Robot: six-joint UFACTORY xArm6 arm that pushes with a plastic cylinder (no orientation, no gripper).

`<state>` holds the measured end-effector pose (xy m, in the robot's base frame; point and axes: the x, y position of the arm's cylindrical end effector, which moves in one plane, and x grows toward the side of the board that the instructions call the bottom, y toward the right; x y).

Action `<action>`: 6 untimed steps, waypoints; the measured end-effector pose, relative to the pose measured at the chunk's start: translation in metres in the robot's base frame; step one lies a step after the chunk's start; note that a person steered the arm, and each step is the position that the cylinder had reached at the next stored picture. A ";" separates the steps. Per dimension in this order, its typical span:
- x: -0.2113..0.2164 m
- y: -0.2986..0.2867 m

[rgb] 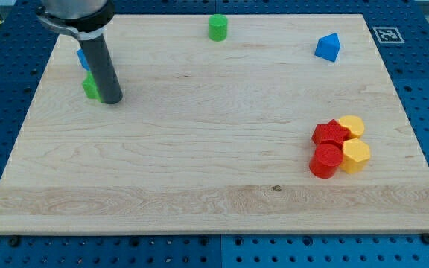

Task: Push the green star to the blue cube

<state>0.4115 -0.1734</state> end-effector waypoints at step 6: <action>-0.019 -0.010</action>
